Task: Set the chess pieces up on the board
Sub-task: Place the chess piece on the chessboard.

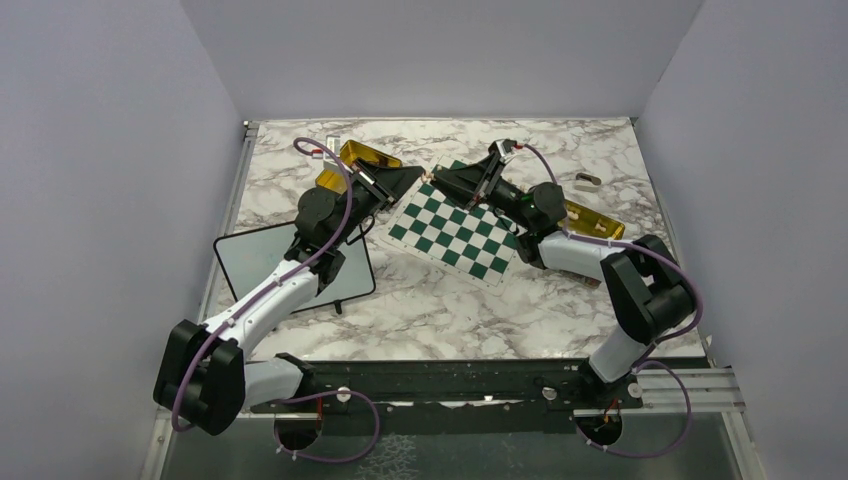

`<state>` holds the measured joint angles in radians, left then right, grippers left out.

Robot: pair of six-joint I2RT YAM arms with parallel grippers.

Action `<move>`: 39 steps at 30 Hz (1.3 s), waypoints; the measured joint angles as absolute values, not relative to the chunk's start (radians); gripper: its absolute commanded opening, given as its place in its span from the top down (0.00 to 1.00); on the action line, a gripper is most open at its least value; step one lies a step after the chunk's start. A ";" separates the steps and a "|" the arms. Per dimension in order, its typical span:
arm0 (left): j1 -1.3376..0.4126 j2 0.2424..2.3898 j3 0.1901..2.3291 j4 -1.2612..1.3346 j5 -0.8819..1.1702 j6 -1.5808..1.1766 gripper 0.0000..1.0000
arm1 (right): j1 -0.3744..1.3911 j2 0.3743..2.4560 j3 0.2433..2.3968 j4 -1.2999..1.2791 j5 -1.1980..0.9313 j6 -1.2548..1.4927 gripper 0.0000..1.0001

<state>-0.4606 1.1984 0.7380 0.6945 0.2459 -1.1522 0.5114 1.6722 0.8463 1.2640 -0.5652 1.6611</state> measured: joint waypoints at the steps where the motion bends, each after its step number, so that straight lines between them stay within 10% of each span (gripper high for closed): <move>1: -0.461 1.199 0.738 0.694 0.246 -1.153 1.00 | 0.511 1.673 0.846 1.264 -0.565 1.662 0.64; 26: -0.461 1.201 0.681 0.716 0.246 -1.132 1.00 | 0.511 1.678 0.838 1.278 -0.546 1.640 0.85; 39: -0.460 1.105 0.603 0.625 0.245 -0.945 1.00 | 0.463 1.501 0.824 0.828 -0.448 1.250 0.86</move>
